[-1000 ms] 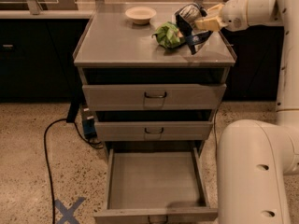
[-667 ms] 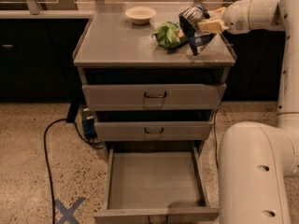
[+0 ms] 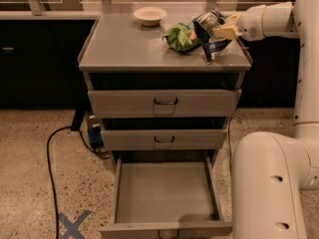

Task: Pick blue chip bag from bottom drawer and place on counter

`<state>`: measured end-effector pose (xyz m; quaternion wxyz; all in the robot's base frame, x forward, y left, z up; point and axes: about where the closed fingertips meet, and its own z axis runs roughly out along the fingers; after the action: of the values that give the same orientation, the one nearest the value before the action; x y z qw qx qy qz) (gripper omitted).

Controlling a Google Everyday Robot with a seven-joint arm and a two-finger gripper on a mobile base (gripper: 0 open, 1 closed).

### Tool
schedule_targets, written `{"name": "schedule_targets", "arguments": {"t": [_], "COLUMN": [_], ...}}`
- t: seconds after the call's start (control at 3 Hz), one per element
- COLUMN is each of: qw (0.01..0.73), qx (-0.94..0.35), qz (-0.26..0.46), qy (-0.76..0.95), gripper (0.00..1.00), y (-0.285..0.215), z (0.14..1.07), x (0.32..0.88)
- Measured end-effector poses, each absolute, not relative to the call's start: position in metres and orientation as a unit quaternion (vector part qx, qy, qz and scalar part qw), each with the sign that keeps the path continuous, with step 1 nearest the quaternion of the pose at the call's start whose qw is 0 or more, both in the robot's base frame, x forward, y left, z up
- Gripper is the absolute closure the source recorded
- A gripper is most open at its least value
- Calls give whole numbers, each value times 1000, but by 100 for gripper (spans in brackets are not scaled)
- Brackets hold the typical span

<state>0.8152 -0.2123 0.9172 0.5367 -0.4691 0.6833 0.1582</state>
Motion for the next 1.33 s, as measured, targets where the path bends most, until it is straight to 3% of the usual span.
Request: {"name": "schedule_targets", "arguments": {"t": [1.0,1.33], "qw": [506,506], "qx": [-449,-449], "qz": [173,173], "qy": [716,716], "gripper": [100,81], "y": [-214,-214], "z": [873,873], "x": [826,826]}}
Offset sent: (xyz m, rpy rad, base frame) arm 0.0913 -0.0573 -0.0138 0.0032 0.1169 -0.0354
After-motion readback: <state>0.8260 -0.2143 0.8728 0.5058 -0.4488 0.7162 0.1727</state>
